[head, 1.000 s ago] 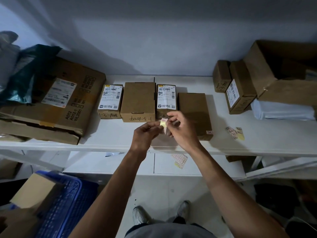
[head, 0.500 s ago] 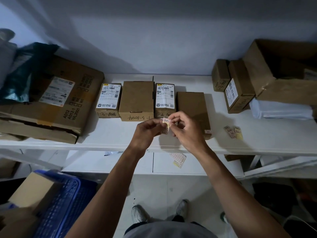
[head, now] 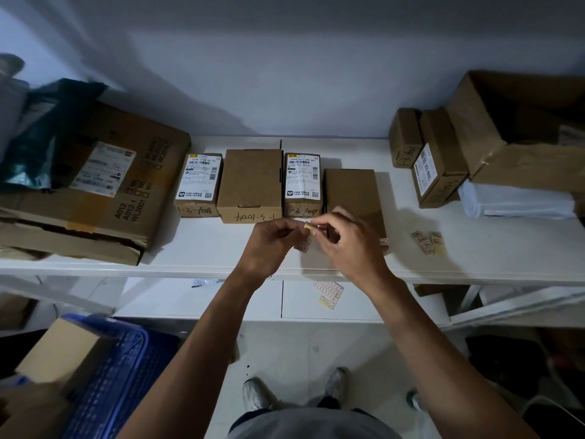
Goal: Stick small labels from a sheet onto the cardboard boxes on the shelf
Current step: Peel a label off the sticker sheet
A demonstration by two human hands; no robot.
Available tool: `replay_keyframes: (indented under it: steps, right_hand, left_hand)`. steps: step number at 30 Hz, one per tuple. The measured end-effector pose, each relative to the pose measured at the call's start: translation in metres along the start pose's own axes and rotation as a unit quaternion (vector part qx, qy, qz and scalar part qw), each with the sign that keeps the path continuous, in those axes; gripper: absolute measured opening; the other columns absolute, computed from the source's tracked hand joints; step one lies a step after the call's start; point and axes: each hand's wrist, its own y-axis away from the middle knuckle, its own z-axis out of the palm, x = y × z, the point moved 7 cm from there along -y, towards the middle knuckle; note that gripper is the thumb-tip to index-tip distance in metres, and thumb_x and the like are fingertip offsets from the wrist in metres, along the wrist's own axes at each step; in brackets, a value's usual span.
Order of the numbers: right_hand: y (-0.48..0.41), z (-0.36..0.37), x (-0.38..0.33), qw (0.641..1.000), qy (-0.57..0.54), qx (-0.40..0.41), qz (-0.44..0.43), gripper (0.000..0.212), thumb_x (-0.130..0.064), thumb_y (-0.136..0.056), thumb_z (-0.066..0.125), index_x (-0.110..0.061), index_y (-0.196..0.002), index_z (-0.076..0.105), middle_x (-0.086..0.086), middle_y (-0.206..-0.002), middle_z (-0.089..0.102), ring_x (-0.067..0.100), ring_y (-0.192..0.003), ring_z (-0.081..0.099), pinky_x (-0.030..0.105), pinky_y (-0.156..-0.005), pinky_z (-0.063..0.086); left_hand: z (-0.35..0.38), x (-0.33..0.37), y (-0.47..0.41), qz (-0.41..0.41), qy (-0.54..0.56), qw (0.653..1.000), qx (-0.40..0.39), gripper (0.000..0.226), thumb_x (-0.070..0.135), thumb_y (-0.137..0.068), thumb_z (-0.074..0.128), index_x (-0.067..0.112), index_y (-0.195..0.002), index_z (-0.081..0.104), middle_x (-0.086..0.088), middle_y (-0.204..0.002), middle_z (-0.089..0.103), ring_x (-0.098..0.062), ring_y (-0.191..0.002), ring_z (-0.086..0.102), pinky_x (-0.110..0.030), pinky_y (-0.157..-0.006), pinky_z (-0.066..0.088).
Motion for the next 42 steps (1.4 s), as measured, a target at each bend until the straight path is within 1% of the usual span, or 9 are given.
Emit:
replay_keyframes:
  steps: [5,10,16,23,27,31,33,37,42]
  right_hand:
    - [0.0,0.003,0.004,0.998,-0.062,0.0,0.024,0.015,-0.029,-0.095,0.065,-0.019,-0.096,0.076,-0.008,-0.089,0.065,0.014,-0.073,0.065,0.04,-0.065,0.055]
    - [-0.001,0.005,0.015,0.989,-0.12,-0.01,0.09,0.013,-0.026,-0.096,0.065,-0.019,-0.098,0.075,-0.011,-0.089,0.072,0.012,-0.076,0.067,0.035,-0.068,0.056]
    - [-0.002,0.005,0.028,0.955,-0.241,0.012,0.172,0.011,-0.017,-0.096,0.065,-0.024,-0.089,0.072,-0.002,-0.07,0.071,0.016,-0.058,0.061,0.042,-0.061,0.054]
    - [-0.002,0.004,0.027,0.946,-0.263,0.021,0.189,0.009,-0.012,-0.097,0.066,-0.017,-0.092,0.072,-0.001,-0.077,0.078,0.021,-0.058,0.068,0.035,-0.057,0.056]
    - [-0.002,0.005,0.028,0.948,-0.259,0.02,0.186,0.006,-0.014,-0.096,0.067,-0.017,-0.092,0.072,-0.004,-0.084,0.079,0.021,-0.058,0.07,0.038,-0.057,0.057]
    - [-0.002,0.009,0.031,0.957,-0.233,0.007,0.17,0.006,-0.023,-0.094,0.068,-0.025,-0.091,0.072,-0.006,-0.09,0.079,0.019,-0.058,0.072,0.046,-0.063,0.06]
    - [-0.002,0.011,0.031,0.964,-0.212,0.003,0.163,0.005,-0.029,-0.092,0.07,-0.025,-0.093,0.074,-0.008,-0.092,0.078,0.015,-0.059,0.072,0.048,-0.065,0.061]
    - [-0.001,0.011,0.024,0.978,-0.156,0.0,0.138,0.007,-0.035,-0.093,0.069,-0.03,-0.097,0.073,-0.016,-0.098,0.077,0.006,-0.075,0.073,0.041,-0.07,0.063]
    - [-0.002,0.01,0.015,0.984,-0.136,-0.014,0.114,0.013,-0.029,-0.094,0.068,-0.028,-0.106,0.073,-0.017,-0.102,0.076,0.005,-0.072,0.073,0.037,-0.073,0.062]
  left_hand:
    - [-0.001,0.002,0.002,0.013,-0.019,1.0,0.001,0.015,0.001,-0.09,0.068,0.013,-0.083,0.073,0.003,-0.074,0.073,-0.008,-0.071,0.064,-0.015,-0.073,0.051]
    - [0.0,0.003,0.005,0.005,-0.019,1.0,-0.002,0.006,0.002,-0.092,0.066,0.002,-0.09,0.072,-0.012,-0.079,0.071,-0.009,-0.066,0.064,-0.009,-0.054,0.042]
    - [-0.006,-0.014,0.0,-0.023,-0.019,0.999,0.028,0.011,0.001,-0.089,0.068,0.003,-0.1,0.071,-0.014,-0.076,0.074,-0.02,-0.068,0.066,-0.029,-0.073,0.054]
    - [-0.012,-0.036,-0.008,-0.042,-0.14,0.987,0.071,0.011,0.004,-0.089,0.068,0.007,-0.1,0.068,-0.008,-0.077,0.077,-0.007,-0.057,0.067,-0.012,-0.052,0.043]
    - [-0.017,-0.041,-0.006,-0.031,-0.186,0.979,0.078,0.016,0.012,-0.088,0.072,0.016,-0.103,0.073,-0.002,-0.1,0.074,-0.017,-0.089,0.071,-0.027,-0.074,0.056]
    - [-0.021,-0.032,-0.003,-0.024,-0.126,0.983,0.131,0.01,0.014,-0.09,0.07,0.014,-0.098,0.075,0.005,-0.099,0.072,-0.01,-0.087,0.069,-0.022,-0.071,0.054]
    - [-0.014,-0.029,-0.002,-0.068,-0.017,0.991,0.111,0.012,0.016,-0.092,0.068,0.007,-0.096,0.075,0.0,-0.094,0.074,-0.017,-0.082,0.07,-0.032,-0.079,0.056]
    - [0.0,-0.026,0.002,-0.118,0.106,0.985,0.061,0.03,0.031,-0.095,0.066,0.004,-0.107,0.073,-0.006,-0.098,0.075,-0.021,-0.082,0.072,-0.035,-0.084,0.058]
    - [0.002,-0.023,0.001,-0.123,0.138,0.981,0.06,0.022,0.021,-0.092,0.068,0.005,-0.107,0.073,-0.008,-0.095,0.072,-0.022,-0.081,0.07,-0.034,-0.086,0.058]
